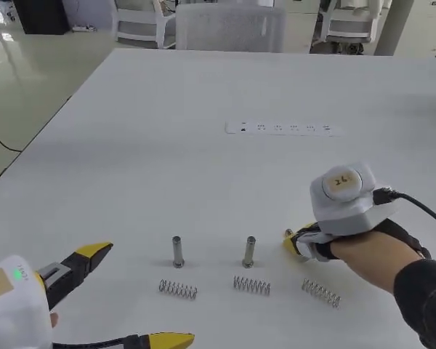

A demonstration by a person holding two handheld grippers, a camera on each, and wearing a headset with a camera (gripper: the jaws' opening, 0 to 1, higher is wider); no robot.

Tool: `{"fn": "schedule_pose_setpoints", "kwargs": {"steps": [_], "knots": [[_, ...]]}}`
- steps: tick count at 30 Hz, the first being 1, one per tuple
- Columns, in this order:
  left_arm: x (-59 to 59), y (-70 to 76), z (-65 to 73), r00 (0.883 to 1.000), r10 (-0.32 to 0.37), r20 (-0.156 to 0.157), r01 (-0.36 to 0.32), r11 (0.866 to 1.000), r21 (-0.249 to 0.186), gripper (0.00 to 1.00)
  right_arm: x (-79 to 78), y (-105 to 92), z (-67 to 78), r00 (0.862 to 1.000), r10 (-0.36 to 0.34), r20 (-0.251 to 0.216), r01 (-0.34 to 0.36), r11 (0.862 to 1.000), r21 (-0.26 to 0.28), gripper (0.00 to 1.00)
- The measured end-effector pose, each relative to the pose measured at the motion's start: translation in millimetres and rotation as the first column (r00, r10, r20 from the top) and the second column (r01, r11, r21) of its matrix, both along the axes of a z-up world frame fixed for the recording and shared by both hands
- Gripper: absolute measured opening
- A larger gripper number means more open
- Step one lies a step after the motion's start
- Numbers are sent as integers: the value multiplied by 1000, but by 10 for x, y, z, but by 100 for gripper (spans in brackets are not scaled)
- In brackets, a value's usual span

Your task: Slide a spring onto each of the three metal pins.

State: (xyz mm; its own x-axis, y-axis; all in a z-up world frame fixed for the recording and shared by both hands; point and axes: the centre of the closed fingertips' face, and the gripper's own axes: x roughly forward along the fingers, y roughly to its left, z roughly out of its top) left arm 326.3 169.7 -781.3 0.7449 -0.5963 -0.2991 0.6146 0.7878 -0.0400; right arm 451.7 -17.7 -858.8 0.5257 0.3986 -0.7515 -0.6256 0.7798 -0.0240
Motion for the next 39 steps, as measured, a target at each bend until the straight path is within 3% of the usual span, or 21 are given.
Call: {"fn": "schedule_pose_setpoints", "kwargs": {"steps": [23,26,39], "knots": [[-6,-5,6,1000,-1,4,1,1000,1,97,32,50,-17,1000,13,19,-14,1000,14,7],[1,6,14,1000,2,4,-2,1000,0,97,60,65,-15,1000,10,13,-10,1000,13,11],[-3,13,16,1000,4,4,-4,1000,-2,96,87,51,-36,999,-30,-29,31,999,11,5]]}}
